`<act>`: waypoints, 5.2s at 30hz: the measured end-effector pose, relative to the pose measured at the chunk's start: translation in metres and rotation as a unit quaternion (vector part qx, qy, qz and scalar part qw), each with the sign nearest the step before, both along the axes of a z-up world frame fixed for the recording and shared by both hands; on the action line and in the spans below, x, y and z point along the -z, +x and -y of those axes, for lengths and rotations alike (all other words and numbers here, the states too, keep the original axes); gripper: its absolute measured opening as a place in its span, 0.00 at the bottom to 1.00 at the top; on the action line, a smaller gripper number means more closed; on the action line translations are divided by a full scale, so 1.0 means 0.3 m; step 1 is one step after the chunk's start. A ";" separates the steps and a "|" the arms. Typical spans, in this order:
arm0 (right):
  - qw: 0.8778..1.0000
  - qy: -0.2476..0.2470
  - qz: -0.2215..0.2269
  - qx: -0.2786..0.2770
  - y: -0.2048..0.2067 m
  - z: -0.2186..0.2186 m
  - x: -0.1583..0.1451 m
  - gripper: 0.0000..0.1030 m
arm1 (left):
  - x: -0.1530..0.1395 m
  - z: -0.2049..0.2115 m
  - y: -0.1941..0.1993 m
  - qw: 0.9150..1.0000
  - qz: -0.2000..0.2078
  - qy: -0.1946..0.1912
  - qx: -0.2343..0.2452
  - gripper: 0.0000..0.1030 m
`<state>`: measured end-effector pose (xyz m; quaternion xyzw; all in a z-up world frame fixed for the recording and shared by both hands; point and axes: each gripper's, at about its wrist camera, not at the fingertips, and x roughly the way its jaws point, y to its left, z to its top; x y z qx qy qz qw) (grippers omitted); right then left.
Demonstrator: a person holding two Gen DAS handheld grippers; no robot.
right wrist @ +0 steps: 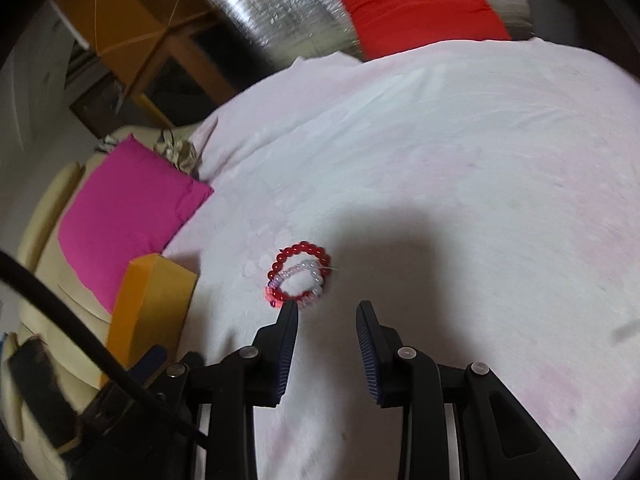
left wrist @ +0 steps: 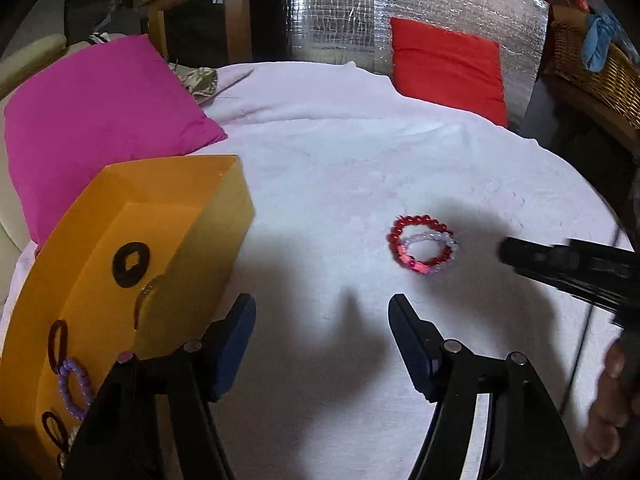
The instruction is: Organize jewelry
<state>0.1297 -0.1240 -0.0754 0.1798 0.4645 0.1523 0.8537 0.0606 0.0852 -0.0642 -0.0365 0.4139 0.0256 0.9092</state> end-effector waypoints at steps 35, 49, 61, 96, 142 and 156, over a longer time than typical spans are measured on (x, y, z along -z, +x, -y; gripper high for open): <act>0.998 -0.060 0.000 -0.027 0.075 -0.113 0.067 0.25 | 0.024 -0.018 0.011 1.000 -0.016 0.010 0.011 0.68; 0.990 -0.140 0.030 -0.016 0.059 -0.116 0.049 0.08 | 0.023 -0.027 0.011 1.000 -0.015 0.003 0.021 0.68; 0.992 -0.091 -0.026 0.081 -0.016 0.300 0.013 0.08 | 0.005 0.109 0.107 0.997 0.011 -0.020 0.069 0.69; 0.993 -0.020 -0.053 0.101 -0.058 0.492 0.036 0.43 | 0.087 0.100 0.162 0.990 -0.050 -0.073 0.113 0.44; 0.993 -0.058 -0.043 0.090 -0.037 0.357 0.023 0.52 | 0.092 0.226 0.042 0.971 -0.106 -0.060 0.204 0.09; 0.965 -0.243 0.000 0.100 -0.019 0.258 0.029 0.12 | 0.080 0.219 0.041 0.963 -0.108 -0.093 0.231 0.48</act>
